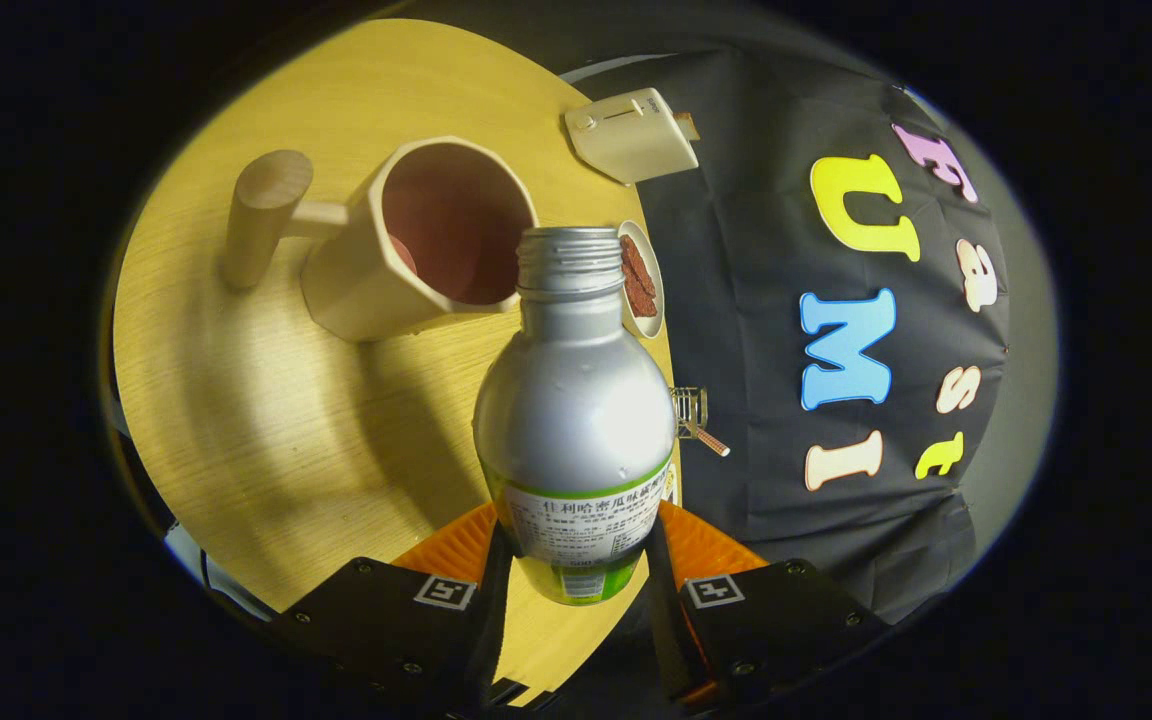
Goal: Take the bottle from table, then pour the juice into the cup, finally place the bottle on the coaster
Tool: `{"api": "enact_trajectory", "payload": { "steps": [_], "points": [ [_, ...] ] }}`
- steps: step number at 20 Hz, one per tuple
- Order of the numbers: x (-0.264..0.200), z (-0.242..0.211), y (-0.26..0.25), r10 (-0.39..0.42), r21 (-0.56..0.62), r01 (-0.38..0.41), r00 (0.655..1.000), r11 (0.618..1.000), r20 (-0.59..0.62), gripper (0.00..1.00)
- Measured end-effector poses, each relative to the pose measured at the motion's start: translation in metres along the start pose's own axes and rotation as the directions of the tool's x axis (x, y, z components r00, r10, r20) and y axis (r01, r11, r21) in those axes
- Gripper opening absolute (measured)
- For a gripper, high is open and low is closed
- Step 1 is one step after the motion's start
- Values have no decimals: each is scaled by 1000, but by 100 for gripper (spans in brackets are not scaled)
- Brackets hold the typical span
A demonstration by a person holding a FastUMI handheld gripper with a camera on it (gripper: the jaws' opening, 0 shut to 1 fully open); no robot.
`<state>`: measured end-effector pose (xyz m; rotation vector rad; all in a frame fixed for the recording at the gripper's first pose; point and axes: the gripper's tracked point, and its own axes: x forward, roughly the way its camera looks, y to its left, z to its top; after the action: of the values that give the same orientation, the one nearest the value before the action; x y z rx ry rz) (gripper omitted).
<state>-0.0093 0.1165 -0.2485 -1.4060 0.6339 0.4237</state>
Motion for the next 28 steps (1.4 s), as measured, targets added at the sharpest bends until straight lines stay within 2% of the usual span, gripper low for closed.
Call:
{"api": "enact_trajectory", "payload": {
  "steps": [13,28],
  "points": [
    [2,-2,-14,-19,-169,6,997,986,-76,62],
    [-1,7,-29,-49,-362,15,995,932,-85,61]
  ]
}}
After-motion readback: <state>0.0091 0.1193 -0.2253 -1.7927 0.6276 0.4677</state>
